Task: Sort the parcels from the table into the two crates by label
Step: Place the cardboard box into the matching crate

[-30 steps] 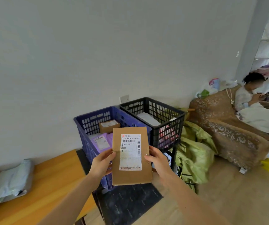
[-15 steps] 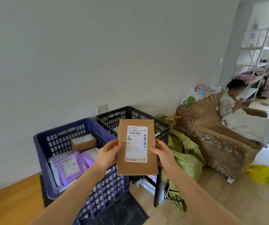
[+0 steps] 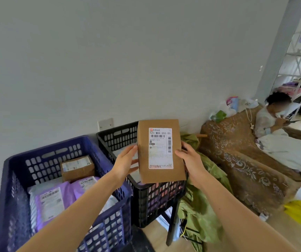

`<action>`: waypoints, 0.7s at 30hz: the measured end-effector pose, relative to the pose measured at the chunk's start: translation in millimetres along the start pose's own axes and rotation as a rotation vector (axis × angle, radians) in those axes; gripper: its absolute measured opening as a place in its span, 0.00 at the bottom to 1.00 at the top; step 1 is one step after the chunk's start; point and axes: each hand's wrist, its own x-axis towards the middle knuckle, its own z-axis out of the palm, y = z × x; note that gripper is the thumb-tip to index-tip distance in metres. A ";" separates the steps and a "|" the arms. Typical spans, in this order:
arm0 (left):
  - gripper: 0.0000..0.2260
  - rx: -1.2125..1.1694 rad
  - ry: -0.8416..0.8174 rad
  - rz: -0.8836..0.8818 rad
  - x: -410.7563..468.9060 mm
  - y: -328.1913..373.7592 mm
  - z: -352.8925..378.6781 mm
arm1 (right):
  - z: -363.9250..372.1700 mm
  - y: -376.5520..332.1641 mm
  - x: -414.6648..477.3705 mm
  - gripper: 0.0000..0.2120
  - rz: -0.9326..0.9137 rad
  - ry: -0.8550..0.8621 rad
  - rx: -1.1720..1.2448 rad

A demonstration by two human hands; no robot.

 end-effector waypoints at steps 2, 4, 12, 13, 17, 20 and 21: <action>0.09 0.001 0.025 -0.003 16.7 -3.1 8.5 | -4.6 4.5 23.2 0.21 0.011 -0.012 -0.009; 0.11 -0.003 0.056 -0.004 33.8 -5.3 19.7 | -10.4 8.2 48.0 0.20 0.009 -0.033 -0.025; 0.22 0.040 0.206 -0.014 99.2 -23.1 54.3 | -31.2 21.0 151.7 0.18 0.022 -0.218 -0.155; 0.21 0.042 0.232 -0.027 107.3 -26.5 58.7 | -33.0 25.2 164.5 0.18 0.034 -0.250 -0.178; 0.19 0.070 0.322 -0.100 133.5 -41.7 71.0 | -38.7 43.3 202.7 0.20 0.050 -0.366 -0.298; 0.21 0.079 0.410 -0.197 146.1 -56.1 77.1 | -40.0 58.0 225.5 0.21 0.094 -0.462 -0.392; 0.20 0.081 0.431 -0.227 148.1 -60.4 78.8 | -39.8 63.0 231.8 0.21 0.107 -0.493 -0.421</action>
